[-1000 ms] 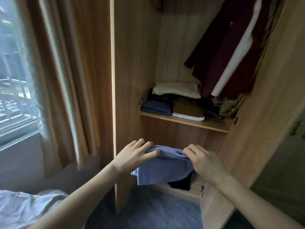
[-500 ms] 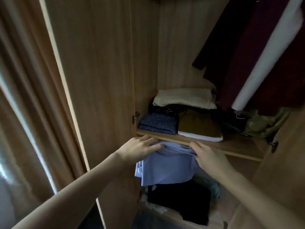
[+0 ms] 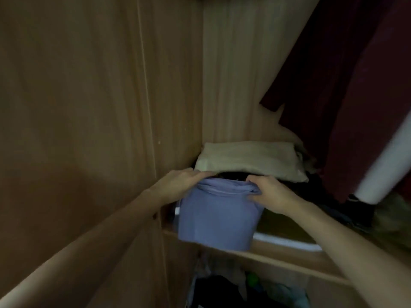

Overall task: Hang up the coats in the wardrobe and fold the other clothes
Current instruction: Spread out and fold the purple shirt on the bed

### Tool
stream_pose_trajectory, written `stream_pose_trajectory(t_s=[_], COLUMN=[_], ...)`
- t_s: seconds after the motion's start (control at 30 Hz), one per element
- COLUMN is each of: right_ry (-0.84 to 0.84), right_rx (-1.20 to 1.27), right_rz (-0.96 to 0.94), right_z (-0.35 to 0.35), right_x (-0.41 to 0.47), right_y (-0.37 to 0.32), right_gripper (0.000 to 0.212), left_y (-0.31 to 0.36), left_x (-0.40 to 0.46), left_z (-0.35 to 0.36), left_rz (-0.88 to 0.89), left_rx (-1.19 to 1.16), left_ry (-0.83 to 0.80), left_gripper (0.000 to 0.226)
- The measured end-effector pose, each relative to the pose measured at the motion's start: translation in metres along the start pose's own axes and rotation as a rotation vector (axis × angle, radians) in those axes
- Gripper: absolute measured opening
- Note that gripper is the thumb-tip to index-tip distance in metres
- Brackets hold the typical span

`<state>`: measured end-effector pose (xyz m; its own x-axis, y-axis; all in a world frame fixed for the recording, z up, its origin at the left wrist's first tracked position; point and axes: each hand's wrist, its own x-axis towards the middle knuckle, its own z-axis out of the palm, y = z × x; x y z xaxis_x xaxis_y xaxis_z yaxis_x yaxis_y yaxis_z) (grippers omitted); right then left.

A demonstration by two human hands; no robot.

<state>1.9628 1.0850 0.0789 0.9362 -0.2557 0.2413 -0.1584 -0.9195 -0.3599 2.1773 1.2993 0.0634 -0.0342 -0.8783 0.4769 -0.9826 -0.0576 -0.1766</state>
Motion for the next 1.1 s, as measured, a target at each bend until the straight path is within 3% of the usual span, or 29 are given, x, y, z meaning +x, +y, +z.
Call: stream_pose_trajectory(t_s=[0.13,0.27,0.33,0.47,0.5,0.57,0.67,0.73,0.8,0.83,0.97,1.1], right_ry=[0.171,0.300,0.237,-0.162,-0.263,-0.341,-0.169,0.053,0.205,0.193,0.012,-0.089], right_rx=[0.069,-0.138,-0.305,-0.331,-0.316,-0.240,-0.179,-0.123,-0.124,-0.133,-0.126,-0.063], right_rz=[-0.046,-0.170,-0.177,-0.120,-0.080,-0.031,0.000,0.056,0.145,0.223,0.426,0.481], right_z=[-0.017,0.021,0.072,0.167,0.175,0.173,0.154,0.151,0.165,0.177,0.232,0.239], right_x=[0.072,0.097,0.094,0.073,0.071,0.073,0.100,0.127,0.152,0.161,0.161,0.167], right_y=[0.023,0.042,0.057,0.074,0.076,0.078,0.072,0.065,0.062,0.062,0.077,0.089], right_gripper=[0.032,0.025,0.038,0.053,0.060,0.059,0.034,0.020,0.023,0.031,0.068,0.089], left_y=[-0.067,-0.081,-0.077,-0.065,-0.060,-0.052,-0.052,-0.055,-0.060,-0.064,-0.099,-0.110], left_x=[0.069,0.065,0.041,-0.024,-0.037,-0.050,-0.024,0.010,0.041,0.050,0.041,0.031], left_z=[0.003,0.048,0.093,0.184,0.197,0.206,0.190,0.182,0.188,0.196,0.250,0.271], left_rz=[-0.003,-0.054,-0.107,-0.225,-0.262,-0.326,-0.367,-0.379,-0.400,-0.408,-0.571,-0.722], left_rx=[0.022,0.148,0.150,0.067,0.037,0.008,0.031,0.016,-0.109,-0.168,-0.255,-0.390], left_ry=[0.123,0.138,0.023,-0.329,-0.357,-0.265,-0.092,-0.020,-0.002,-0.036,-0.398,-0.524], left_gripper=[0.054,0.076,0.079,0.071,0.065,0.049,0.020,0.007,0.015,0.023,0.065,0.093])
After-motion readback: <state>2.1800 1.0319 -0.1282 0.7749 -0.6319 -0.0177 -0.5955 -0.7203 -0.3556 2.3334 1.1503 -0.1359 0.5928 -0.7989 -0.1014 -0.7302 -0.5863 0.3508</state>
